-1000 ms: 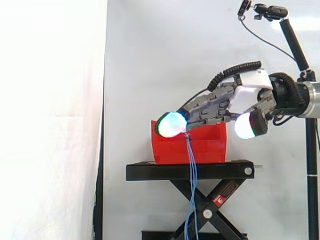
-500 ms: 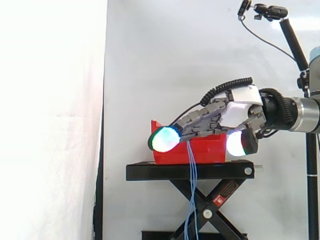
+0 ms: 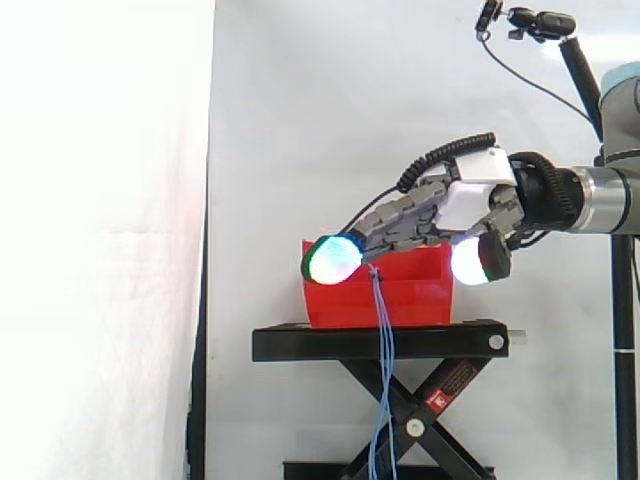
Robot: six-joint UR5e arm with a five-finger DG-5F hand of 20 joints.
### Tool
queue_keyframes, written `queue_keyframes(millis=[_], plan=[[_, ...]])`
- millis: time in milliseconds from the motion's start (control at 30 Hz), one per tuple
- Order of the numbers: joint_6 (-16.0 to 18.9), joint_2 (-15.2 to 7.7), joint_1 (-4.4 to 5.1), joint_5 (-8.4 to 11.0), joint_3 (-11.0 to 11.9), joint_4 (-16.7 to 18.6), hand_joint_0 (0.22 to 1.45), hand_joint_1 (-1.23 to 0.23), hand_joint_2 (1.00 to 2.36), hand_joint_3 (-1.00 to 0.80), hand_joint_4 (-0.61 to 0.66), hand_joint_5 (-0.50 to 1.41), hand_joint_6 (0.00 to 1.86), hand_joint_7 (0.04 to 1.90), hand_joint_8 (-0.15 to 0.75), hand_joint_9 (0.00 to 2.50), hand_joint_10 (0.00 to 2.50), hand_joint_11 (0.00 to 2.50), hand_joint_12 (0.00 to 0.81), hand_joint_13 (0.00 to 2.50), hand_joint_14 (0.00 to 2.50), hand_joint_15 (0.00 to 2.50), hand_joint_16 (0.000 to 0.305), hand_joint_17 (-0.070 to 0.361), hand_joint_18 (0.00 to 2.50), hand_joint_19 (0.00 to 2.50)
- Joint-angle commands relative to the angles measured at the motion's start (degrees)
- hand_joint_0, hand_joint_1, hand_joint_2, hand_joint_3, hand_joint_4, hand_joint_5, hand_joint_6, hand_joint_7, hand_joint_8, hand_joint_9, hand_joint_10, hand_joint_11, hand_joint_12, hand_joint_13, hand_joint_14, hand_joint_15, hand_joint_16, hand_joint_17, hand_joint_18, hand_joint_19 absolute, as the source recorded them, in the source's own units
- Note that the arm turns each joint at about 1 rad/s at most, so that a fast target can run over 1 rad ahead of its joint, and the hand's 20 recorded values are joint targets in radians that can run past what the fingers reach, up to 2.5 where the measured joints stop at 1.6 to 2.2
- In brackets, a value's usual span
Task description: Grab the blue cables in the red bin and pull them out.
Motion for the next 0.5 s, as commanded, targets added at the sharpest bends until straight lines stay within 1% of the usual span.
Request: queue_keyframes(millis=[0, 100, 200, 267, 433, 467], plan=[[-1.5, 0.2, -0.70, -0.54, 0.3, -1.2, 0.70, -0.85, 1.00, -1.00, 0.24, 0.41, 0.01, 0.33, 0.273, 0.17, 0.01, 0.24, 0.389, 0.08, 0.00, 0.08, 0.060, 0.135, 0.01, 0.25], [-2.5, 0.0, -0.96, -1.24, 0.3, -2.5, 0.70, -0.85, 1.00, -1.00, 0.24, 0.41, 0.01, 0.33, 0.274, 0.17, 0.01, 0.24, 0.388, 0.08, 0.00, 0.08, 0.060, 0.135, 0.01, 0.25], [-2.5, 0.0, -1.05, -1.24, 0.3, -2.9, 0.70, -0.86, 1.00, -1.00, 0.24, 0.41, 0.01, 0.33, 0.274, 0.17, 0.01, 0.24, 0.388, 0.08, 0.00, 0.08, 0.060, 0.135, 0.01, 0.25], [-2.5, 0.0, -1.22, -1.24, 0.3, -4.2, 0.70, -0.86, 1.00, -1.00, 0.24, 0.42, 0.01, 0.33, 0.273, 0.17, 0.01, 0.24, 0.388, 0.08, 0.00, 0.08, 0.060, 0.135, 0.01, 0.25], [-2.5, 0.0, -1.40, -0.98, 0.3, -4.3, 0.70, -0.89, 1.00, -1.00, 0.24, 0.45, 0.01, 0.32, 0.277, 0.22, 0.01, 0.21, 0.387, 0.13, 0.00, 0.06, 0.060, 0.135, 0.07, 0.21], [-2.5, 0.2, -1.31, -0.98, 0.3, -4.5, 0.70, -0.90, 1.00, -1.00, 0.24, 0.45, 0.01, 0.31, 0.276, 0.22, 0.01, 0.21, 0.387, 0.13, 0.00, 0.06, 0.060, 0.135, 0.07, 0.21]])
